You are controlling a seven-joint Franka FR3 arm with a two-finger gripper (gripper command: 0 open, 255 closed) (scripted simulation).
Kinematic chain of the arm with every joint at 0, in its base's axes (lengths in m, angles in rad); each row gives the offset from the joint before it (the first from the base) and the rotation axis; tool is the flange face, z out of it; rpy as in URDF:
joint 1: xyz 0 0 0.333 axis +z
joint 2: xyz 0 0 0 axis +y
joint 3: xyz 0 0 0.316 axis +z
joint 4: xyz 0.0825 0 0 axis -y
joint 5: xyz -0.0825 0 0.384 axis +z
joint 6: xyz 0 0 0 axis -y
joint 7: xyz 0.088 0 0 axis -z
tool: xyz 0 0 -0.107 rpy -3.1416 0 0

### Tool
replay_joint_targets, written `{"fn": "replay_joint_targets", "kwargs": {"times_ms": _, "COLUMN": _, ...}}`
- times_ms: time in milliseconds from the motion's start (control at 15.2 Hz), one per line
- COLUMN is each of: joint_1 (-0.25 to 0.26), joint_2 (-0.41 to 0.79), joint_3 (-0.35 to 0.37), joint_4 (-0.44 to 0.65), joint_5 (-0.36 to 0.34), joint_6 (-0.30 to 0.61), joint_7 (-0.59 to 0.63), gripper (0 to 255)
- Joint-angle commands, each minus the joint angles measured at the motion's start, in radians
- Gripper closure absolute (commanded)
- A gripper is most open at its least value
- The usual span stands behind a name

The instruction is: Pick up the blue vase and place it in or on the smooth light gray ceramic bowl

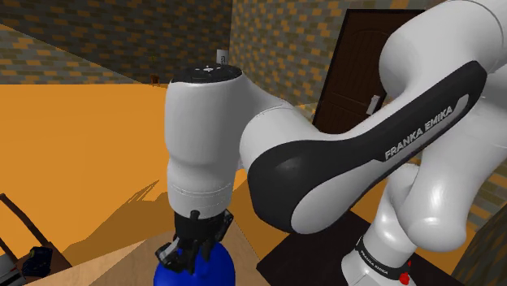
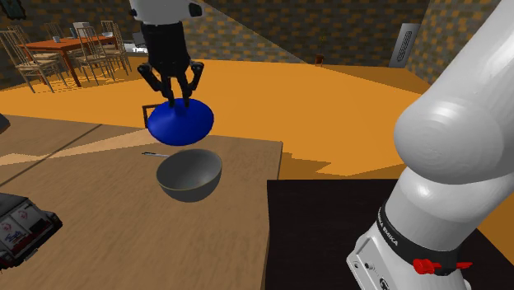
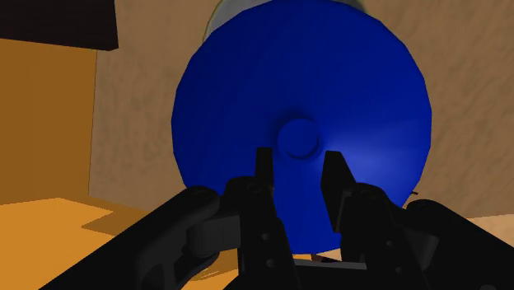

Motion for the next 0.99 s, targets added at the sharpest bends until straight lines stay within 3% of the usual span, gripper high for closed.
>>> {"fn": "replay_joint_targets", "kwargs": {"times_ms": 0, "joint_1": 0.007, "joint_2": 0.011, "joint_3": 0.010, "joint_4": -0.012, "joint_5": -0.007, "joint_6": 0.020, "joint_7": 0.023, "gripper": 255}}
{"fn": "replay_joint_targets", "kwargs": {"times_ms": 924, "joint_1": 0.010, "joint_2": 0.140, "joint_3": 0.017, "joint_4": -0.096, "joint_5": -0.116, "joint_6": 0.204, "joint_7": 0.106, "gripper": 255}}
